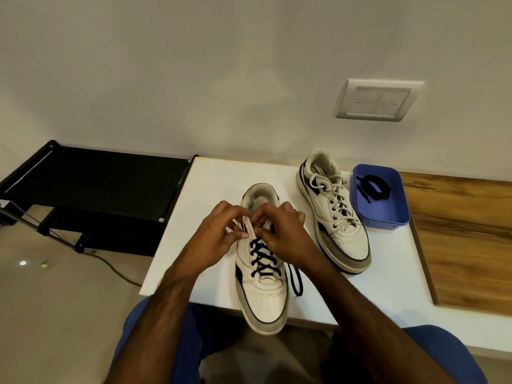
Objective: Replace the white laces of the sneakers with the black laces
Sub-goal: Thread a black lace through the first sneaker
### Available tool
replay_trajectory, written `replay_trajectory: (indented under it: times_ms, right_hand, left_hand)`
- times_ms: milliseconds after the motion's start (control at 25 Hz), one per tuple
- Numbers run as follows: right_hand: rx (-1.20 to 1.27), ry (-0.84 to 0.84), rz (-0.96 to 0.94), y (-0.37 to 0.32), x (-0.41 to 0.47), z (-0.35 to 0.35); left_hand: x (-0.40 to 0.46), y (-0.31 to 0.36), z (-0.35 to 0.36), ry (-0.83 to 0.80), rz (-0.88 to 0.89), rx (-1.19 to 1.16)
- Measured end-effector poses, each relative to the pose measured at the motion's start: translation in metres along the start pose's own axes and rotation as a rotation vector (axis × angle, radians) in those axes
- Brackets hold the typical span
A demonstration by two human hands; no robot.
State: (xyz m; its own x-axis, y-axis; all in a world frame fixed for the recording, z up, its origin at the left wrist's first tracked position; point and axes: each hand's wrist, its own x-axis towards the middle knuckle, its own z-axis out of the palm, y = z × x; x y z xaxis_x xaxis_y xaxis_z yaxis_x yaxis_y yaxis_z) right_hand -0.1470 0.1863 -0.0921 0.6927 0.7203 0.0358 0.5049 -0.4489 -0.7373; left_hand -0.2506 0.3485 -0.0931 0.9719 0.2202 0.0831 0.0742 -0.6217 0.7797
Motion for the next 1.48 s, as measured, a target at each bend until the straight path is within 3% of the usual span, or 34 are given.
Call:
replay_trajectory:
  times_ms: [200, 760, 1160, 1480]
  right_hand:
    - [-0.235, -0.01, -0.064, -0.003, 0.003, -0.003]
    - [-0.06, -0.008, -0.05, 0.0, 0.001, 0.002]
    - [-0.11, -0.054, -0.108, 0.001, 0.002, -0.002]
    - [-0.21, -0.082, -0.119, 0.001, 0.007, -0.001]
  left_hand:
    - [0.001, -0.007, -0.002, 0.013, 0.016, -0.017]
    - [0.002, -0.009, -0.002, 0.067, 0.028, -0.058]
    - [0.002, -0.01, -0.002, 0.068, 0.03, -0.032]
    - [-0.002, 0.0, -0.002, 0.131, -0.173, -0.147]
